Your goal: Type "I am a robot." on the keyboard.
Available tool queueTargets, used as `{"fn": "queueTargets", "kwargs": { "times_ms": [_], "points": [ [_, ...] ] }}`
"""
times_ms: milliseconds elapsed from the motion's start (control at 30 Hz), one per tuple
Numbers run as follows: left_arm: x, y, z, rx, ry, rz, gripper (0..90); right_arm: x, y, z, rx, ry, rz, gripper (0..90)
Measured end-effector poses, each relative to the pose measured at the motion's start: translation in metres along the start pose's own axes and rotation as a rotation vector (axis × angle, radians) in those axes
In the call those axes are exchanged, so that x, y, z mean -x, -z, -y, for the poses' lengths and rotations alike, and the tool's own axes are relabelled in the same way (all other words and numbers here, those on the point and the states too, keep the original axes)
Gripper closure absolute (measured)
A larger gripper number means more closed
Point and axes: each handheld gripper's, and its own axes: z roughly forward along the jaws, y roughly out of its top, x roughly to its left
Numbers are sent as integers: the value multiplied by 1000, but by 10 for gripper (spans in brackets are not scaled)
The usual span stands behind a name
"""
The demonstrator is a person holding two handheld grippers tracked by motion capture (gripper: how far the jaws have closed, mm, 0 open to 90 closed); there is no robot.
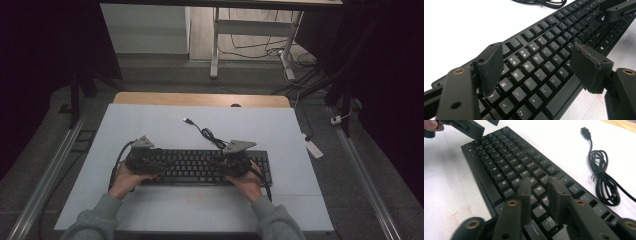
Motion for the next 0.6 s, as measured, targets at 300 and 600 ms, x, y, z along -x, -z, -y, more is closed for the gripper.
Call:
{"fn": "queueTargets", "kwargs": {
  "times_ms": [300, 600],
  "points": [
    [0, -1, 0, -5, -5, 0, 272, 0, -19, -4, -48, 8, -4, 895],
    [1, -2, 0, -11, -11, -3, 273, -4, -38, -7, -76, 14, -12, 895]
  ]
}}
